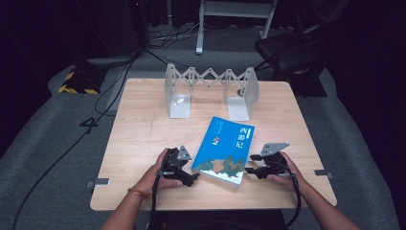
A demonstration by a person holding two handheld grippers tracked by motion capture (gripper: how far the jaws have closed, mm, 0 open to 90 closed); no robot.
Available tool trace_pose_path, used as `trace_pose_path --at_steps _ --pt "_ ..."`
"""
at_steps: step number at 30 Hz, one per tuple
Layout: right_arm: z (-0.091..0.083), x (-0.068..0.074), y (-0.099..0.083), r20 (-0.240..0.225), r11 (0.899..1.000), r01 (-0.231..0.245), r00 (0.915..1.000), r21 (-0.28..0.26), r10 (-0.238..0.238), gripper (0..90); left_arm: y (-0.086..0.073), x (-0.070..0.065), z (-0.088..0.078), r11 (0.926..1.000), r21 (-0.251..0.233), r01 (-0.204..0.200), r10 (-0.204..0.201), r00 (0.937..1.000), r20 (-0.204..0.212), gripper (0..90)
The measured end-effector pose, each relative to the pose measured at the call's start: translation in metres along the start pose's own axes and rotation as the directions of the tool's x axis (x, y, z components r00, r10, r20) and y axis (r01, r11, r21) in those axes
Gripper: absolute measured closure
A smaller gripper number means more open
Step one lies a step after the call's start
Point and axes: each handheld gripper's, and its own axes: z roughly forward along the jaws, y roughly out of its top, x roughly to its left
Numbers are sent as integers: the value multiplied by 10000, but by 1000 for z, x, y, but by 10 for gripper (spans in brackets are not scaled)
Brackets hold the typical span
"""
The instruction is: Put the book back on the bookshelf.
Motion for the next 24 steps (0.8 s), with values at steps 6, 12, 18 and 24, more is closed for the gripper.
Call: trace_pose_path --at_steps 6,12,18,24 --pt "-1 5 0 33 9998 63 10000 -176 -62 417 0 -1 0 10000 -19 22 -22 10000 -1 7" --pt "-3 7 2 210 9994 292 9994 -210 -288 434 0 -1 1 10000 -42 -32 32 10000 49 7" --pt "-3 9 1 18 9989 440 9990 -139 -439 472 0 -3 0 10000 0 -57 57 10000 49 7" --pt "-5 10 1 -20 9991 337 9994 -254 -337 470 1 -4 1 9999 7 -105 105 9999 91 7"
